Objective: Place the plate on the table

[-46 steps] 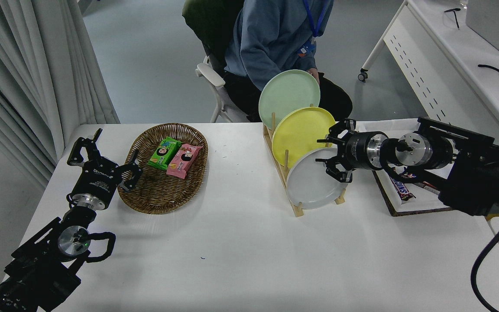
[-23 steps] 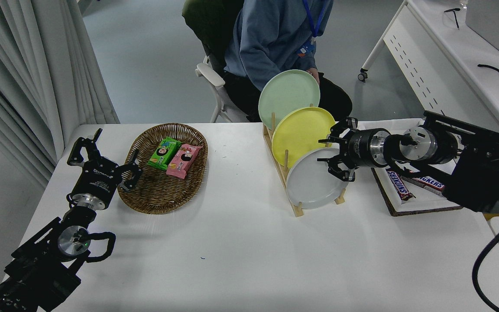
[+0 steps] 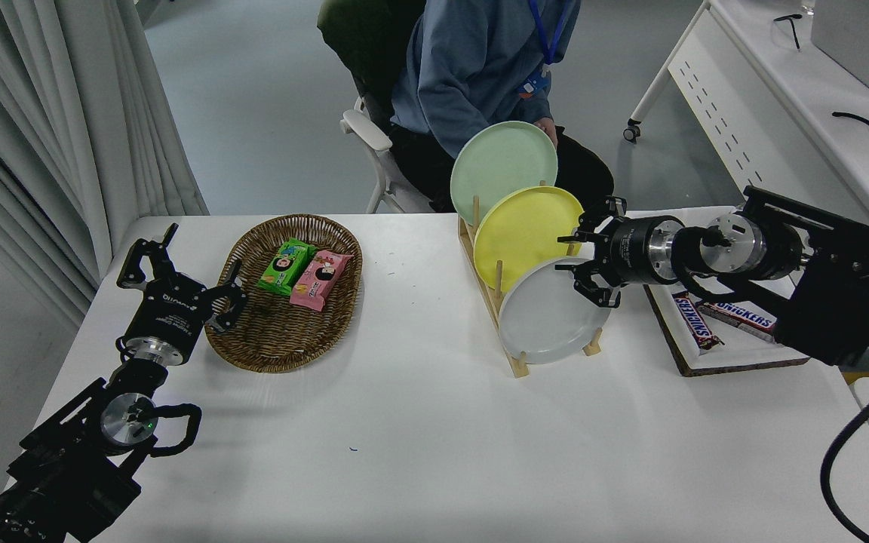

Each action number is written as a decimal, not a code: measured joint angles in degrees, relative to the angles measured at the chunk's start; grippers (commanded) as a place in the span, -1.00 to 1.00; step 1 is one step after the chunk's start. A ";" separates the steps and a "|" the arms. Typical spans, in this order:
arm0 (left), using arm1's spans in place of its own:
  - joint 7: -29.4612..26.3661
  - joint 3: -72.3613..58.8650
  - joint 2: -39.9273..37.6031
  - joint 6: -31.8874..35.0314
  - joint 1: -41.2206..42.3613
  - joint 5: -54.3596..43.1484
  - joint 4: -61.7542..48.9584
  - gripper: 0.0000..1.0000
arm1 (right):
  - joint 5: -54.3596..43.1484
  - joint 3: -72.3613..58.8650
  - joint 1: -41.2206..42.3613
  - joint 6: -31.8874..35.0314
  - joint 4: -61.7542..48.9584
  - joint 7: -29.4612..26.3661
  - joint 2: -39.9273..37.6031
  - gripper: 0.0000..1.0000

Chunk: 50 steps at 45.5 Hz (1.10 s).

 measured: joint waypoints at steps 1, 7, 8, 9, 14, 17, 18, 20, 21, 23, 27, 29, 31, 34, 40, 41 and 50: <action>0.00 0.00 0.00 0.00 0.00 0.00 0.00 1.00 | -0.04 0.04 -0.02 -0.04 -0.01 0.00 0.01 -0.33; 0.00 0.01 0.00 0.00 0.00 0.00 -0.01 1.00 | -0.28 0.25 -0.14 -0.31 -0.09 -0.01 0.12 -0.41; 0.00 0.01 0.00 0.00 0.00 0.00 -0.01 1.00 | -0.30 0.26 -0.16 -0.35 -0.10 -0.01 0.14 -0.41; 0.00 0.01 0.00 0.00 0.00 0.00 -0.01 1.00 | -0.33 0.27 -0.17 -0.41 -0.11 -0.01 0.17 -0.41; 0.00 0.01 0.00 0.00 0.00 0.00 -0.01 1.00 | -0.41 0.37 -0.19 -0.61 -0.12 -0.01 0.25 -0.41; 0.00 0.01 0.00 0.00 0.00 0.00 -0.01 1.00 | -0.45 0.38 -0.22 -0.68 -0.12 -0.02 0.29 -0.44; 0.00 0.01 0.00 0.00 0.00 0.00 -0.01 1.00 | -0.46 0.40 -0.22 -0.69 -0.12 -0.02 0.29 -0.46; 0.00 0.01 0.00 0.00 0.00 0.00 -0.01 1.00 | -0.47 0.43 -0.22 -0.74 -0.12 -0.03 0.30 -0.48; 0.00 0.01 0.00 0.00 0.00 0.00 -0.01 1.00 | -0.47 0.43 -0.22 -0.76 -0.12 -0.05 0.31 -0.50; 0.00 0.01 0.00 0.00 0.00 0.00 -0.01 1.00 | -0.48 0.44 -0.22 -0.80 -0.12 -0.06 0.32 -0.56; 0.00 0.01 0.00 0.00 0.00 0.00 -0.01 1.00 | -0.51 0.46 -0.22 -0.87 -0.12 -0.16 0.34 -0.60; 0.00 0.01 0.00 0.00 0.00 0.00 -0.01 1.00 | -0.51 0.46 -0.22 -0.88 -0.12 -0.18 0.34 -0.60; 0.00 0.01 0.00 0.00 0.00 0.00 0.00 1.00 | -0.51 0.46 -0.22 -0.90 -0.11 -0.21 0.34 -0.60; 0.00 0.01 0.00 0.00 0.00 0.00 0.01 1.00 | -0.51 0.46 -0.22 -0.91 -0.04 -0.26 0.35 -0.62; 0.00 0.01 0.00 0.00 0.00 0.00 0.01 1.00 | -0.51 0.46 -0.22 -0.94 0.00 -0.35 0.35 -0.77; 0.00 0.01 0.00 0.00 0.00 0.00 0.01 1.00 | -0.51 0.46 -0.22 -0.95 0.00 -0.40 0.35 -0.78; 0.00 0.01 0.00 0.00 0.00 0.00 0.01 1.00 | -0.52 0.49 -0.21 -0.95 0.03 -0.78 0.36 -0.84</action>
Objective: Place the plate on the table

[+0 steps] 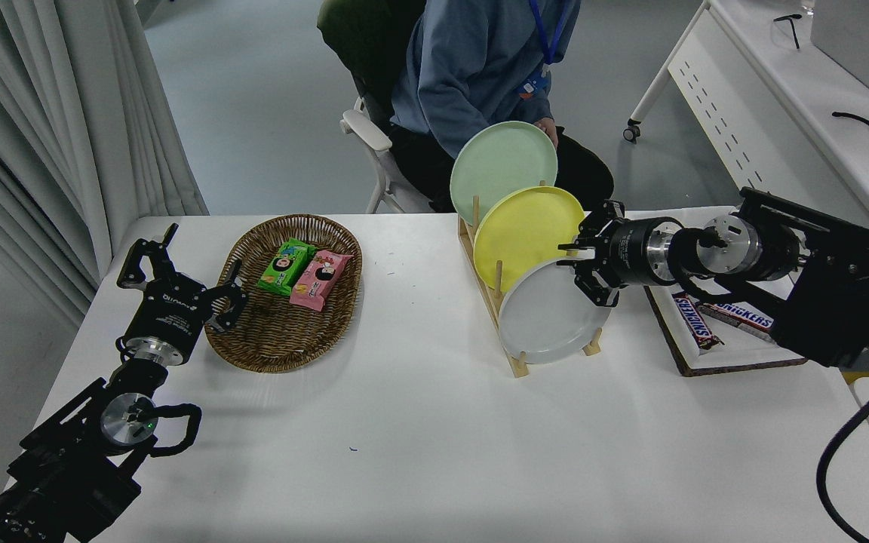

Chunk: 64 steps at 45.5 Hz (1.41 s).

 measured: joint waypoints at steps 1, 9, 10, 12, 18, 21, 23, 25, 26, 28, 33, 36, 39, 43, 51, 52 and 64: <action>0.00 0.00 0.00 0.00 0.00 0.00 0.00 1.00 | 0.00 0.01 0.00 0.01 0.00 -0.03 0.00 -0.85; 0.00 0.00 0.00 0.00 0.00 0.00 0.00 1.00 | 0.05 0.02 0.06 0.05 0.07 -0.22 -0.04 -0.99; 0.00 0.00 0.00 0.00 0.00 0.00 0.00 1.00 | 0.05 0.02 0.10 0.06 0.08 -0.23 -0.06 -0.99; 0.00 0.00 0.00 0.00 0.00 0.00 0.00 1.00 | 0.08 0.03 0.16 0.10 0.14 -0.28 -0.08 -0.99; 0.00 0.00 0.00 0.00 0.00 0.00 0.01 1.00 | 0.11 0.04 0.45 0.11 0.34 -0.48 -0.22 -0.99; 0.00 0.00 0.00 0.00 0.00 0.00 0.01 1.00 | 0.16 0.35 0.80 0.17 0.41 -0.76 -0.52 -1.00; 0.00 -0.01 0.00 0.00 0.00 0.00 0.01 1.00 | 0.18 0.75 1.15 0.25 0.43 -1.00 -0.85 -1.00; 0.00 -0.01 0.00 0.00 0.00 0.00 0.01 1.00 | 0.19 1.04 1.45 0.32 0.45 -1.18 -1.10 -1.00; 0.00 -0.01 0.00 0.00 0.00 0.00 0.01 1.00 | 0.19 1.21 1.69 0.40 0.46 -1.30 -1.28 -1.00; 0.00 -0.01 0.00 0.00 0.00 0.00 0.01 1.00 | 0.20 1.46 2.11 0.55 0.48 -1.48 -1.55 -1.00; 0.00 -0.01 0.00 0.00 0.00 0.00 0.01 1.00 | 0.24 2.12 3.31 0.99 0.52 -2.11 -2.38 -1.00; 0.00 -0.01 0.00 0.00 0.00 0.00 0.01 1.00 | 0.33 2.61 3.90 1.22 0.53 -2.40 -2.78 -1.00; 0.00 -0.01 0.00 0.00 0.00 0.00 0.00 1.00 | 0.51 3.19 4.30 1.32 0.53 -2.64 -3.06 -1.00; 0.00 -0.01 0.00 0.00 0.00 0.00 0.00 1.00 | 0.75 4.48 4.89 1.13 0.53 -3.14 -3.37 -1.00; 0.00 -0.01 0.00 0.00 0.00 0.00 -0.01 1.00 | 1.84 6.79 5.98 0.06 0.54 -4.22 -3.63 -1.00; 0.00 -0.01 0.00 0.00 0.00 0.00 -0.01 1.00 | 2.08 7.02 6.17 -0.15 0.54 -4.32 -3.64 -1.00; 0.00 -0.01 0.00 0.00 0.00 0.00 0.02 1.00 | 8.32 8.30 7.27 -5.71 2.68 -6.13 -2.72 -1.00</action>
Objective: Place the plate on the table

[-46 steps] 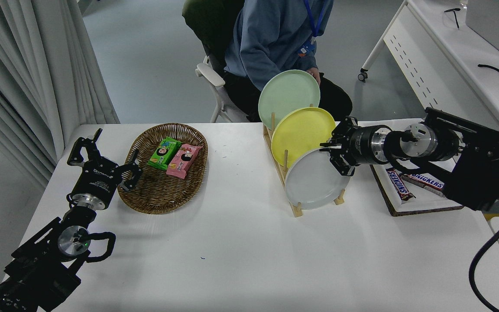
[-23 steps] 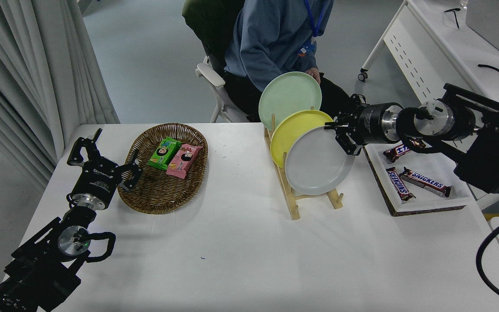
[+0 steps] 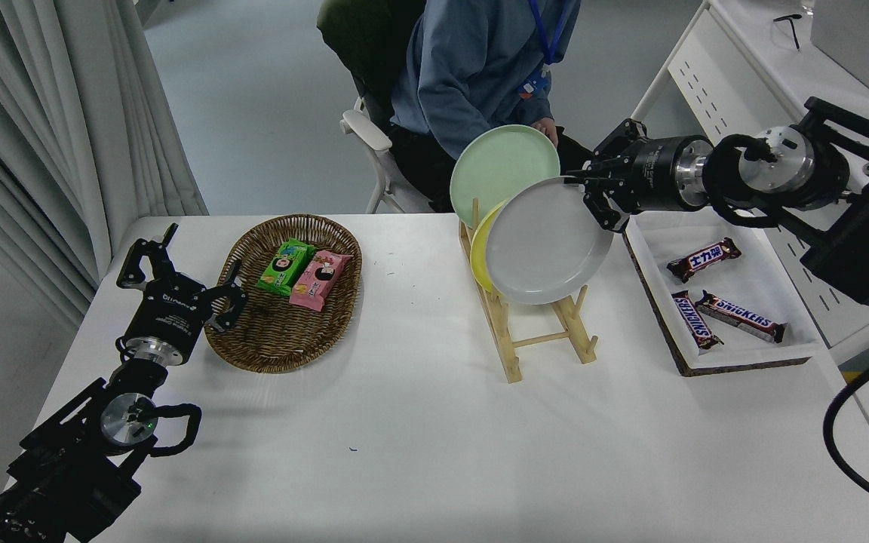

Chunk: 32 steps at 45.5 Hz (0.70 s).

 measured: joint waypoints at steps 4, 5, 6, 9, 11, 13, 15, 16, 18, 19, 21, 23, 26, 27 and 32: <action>0.00 0.00 0.00 0.00 0.00 0.00 0.00 1.00 | 3.09 0.24 0.80 -3.85 1.30 -0.38 0.78 -1.00; 0.00 0.00 0.00 0.01 0.00 0.00 0.00 1.00 | 4.19 0.28 1.07 -5.18 1.65 -0.48 1.16 -1.00; 0.00 0.00 0.00 0.01 0.00 0.00 0.00 1.00 | 4.85 0.29 1.23 -5.96 1.87 -0.53 1.43 -1.00; 0.00 0.00 0.00 0.01 0.00 -0.01 0.00 1.00 | 7.26 0.36 1.91 -9.15 2.61 -0.71 2.77 -1.00; 0.00 0.00 0.00 0.01 0.00 0.00 0.00 1.00 | 8.14 0.40 2.24 -10.62 2.93 -0.77 3.39 -1.00; 0.00 0.00 0.00 0.01 0.00 0.00 0.00 1.00 | 8.86 0.40 2.54 -12.08 3.18 -0.83 3.93 -1.00; 0.00 0.00 0.00 0.01 0.00 0.00 0.00 1.00 | 9.71 0.38 2.93 -14.09 3.63 -0.88 4.61 -1.00; 0.00 0.00 0.00 0.01 0.00 0.00 0.00 1.00 | 9.95 0.34 3.08 -14.76 3.79 -0.90 4.86 -1.00; 0.00 0.01 0.00 0.01 0.00 0.00 0.00 1.00 | 10.50 0.26 3.40 -16.59 4.09 -0.94 5.62 -1.00; 0.00 0.01 0.00 0.01 0.00 0.00 0.00 1.00 | 10.69 0.23 3.53 -17.28 4.21 -0.96 5.95 -1.00; 0.00 0.02 0.00 0.01 0.00 0.00 0.00 1.00 | 11.15 0.17 3.75 -19.35 4.41 -0.99 6.88 -1.00; 0.00 0.02 0.00 0.01 0.00 0.00 0.00 1.00 | 11.46 0.12 3.86 -21.18 4.47 -1.02 7.63 -1.00; 0.00 0.02 0.00 0.01 0.00 0.00 -0.01 1.00 | 11.93 0.12 4.01 -24.60 4.49 -1.08 9.07 -1.00; 0.00 0.02 0.00 0.01 0.00 0.00 -0.01 1.00 | 12.11 0.14 4.06 -25.78 4.50 -1.14 9.72 -1.00; 0.00 0.02 0.00 0.01 0.00 0.00 -0.01 1.00 | 12.56 0.24 4.09 -28.99 4.48 -1.51 12.19 -1.00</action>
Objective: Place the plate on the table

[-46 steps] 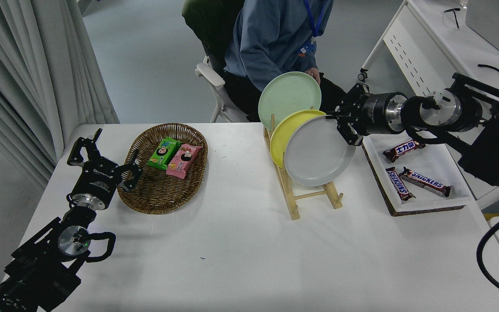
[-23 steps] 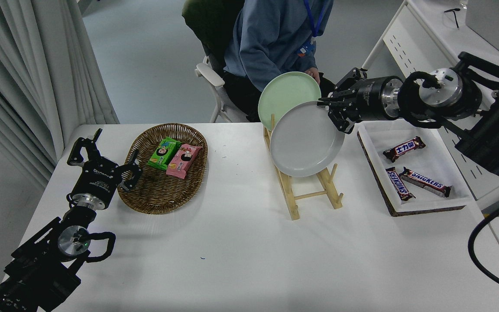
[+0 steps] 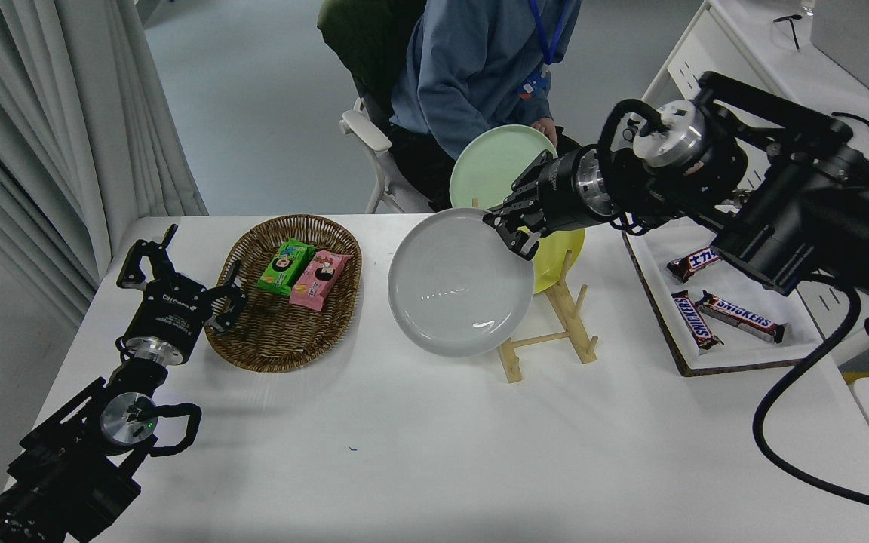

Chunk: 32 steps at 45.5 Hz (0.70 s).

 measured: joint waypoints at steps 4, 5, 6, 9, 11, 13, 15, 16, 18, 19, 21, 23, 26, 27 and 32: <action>0.00 0.00 0.00 0.00 0.00 0.00 -0.01 1.00 | 0.23 0.06 -0.57 -1.65 -0.06 -0.81 1.88 -1.00; 0.00 0.00 0.00 0.00 0.00 0.01 -0.01 1.00 | 0.32 0.06 -0.74 -1.92 -0.05 -1.09 2.29 -1.00; 0.00 0.00 0.00 0.00 0.00 0.00 -0.01 1.00 | 0.37 0.07 -1.02 -2.28 -0.06 -1.54 2.81 -1.00; 0.00 0.00 0.00 0.00 0.00 0.00 -0.01 1.00 | 0.46 0.10 -1.85 -2.96 -0.11 -2.79 4.01 -1.00; 0.00 0.00 0.00 0.00 0.00 0.00 -0.01 1.00 | 0.55 0.13 -2.33 -3.26 -0.15 -3.59 4.65 -1.00; 0.00 0.00 0.00 0.00 0.00 0.00 -0.01 1.00 | 0.66 0.18 -2.97 -3.60 -0.46 -4.61 5.46 -1.00; 0.00 0.00 0.00 0.00 0.00 0.01 -0.01 1.00 | 0.98 0.17 -3.45 -3.79 -0.70 -5.31 6.07 -1.00; 0.00 0.00 0.00 0.00 0.00 0.00 -0.01 1.00 | 1.26 0.18 -3.82 -3.91 -1.07 -5.71 6.47 -1.00; 0.00 0.00 0.00 0.00 0.00 0.00 -0.01 1.00 | 1.66 0.14 -4.31 -4.06 -1.72 -6.19 7.07 -1.00; 0.00 0.00 0.00 0.00 0.00 0.00 -0.01 1.00 | 2.09 0.11 -4.67 -4.14 -2.32 -6.51 7.56 -1.00; 0.00 0.00 0.00 0.00 0.00 0.00 -0.03 1.00 | 2.66 0.05 -5.16 -4.27 -3.26 -6.88 8.24 -1.00; 0.00 0.00 0.00 0.00 0.00 0.00 -0.03 1.00 | 3.41 0.01 -5.78 -4.37 -4.83 -7.23 9.15 -1.00; 0.00 0.00 0.00 -0.01 0.00 0.00 -0.03 1.00 | 4.23 -0.02 -6.64 -4.48 -6.93 -7.62 10.32 -1.00; 0.00 0.00 0.00 -0.01 0.00 0.00 -0.03 1.00 | 4.39 -0.03 -6.88 -4.52 -7.56 -7.69 10.61 -1.00; 0.00 0.00 0.00 -0.02 0.00 0.00 -0.03 1.00 | 5.14 0.00 -8.30 -4.63 -10.90 -8.04 11.78 -1.00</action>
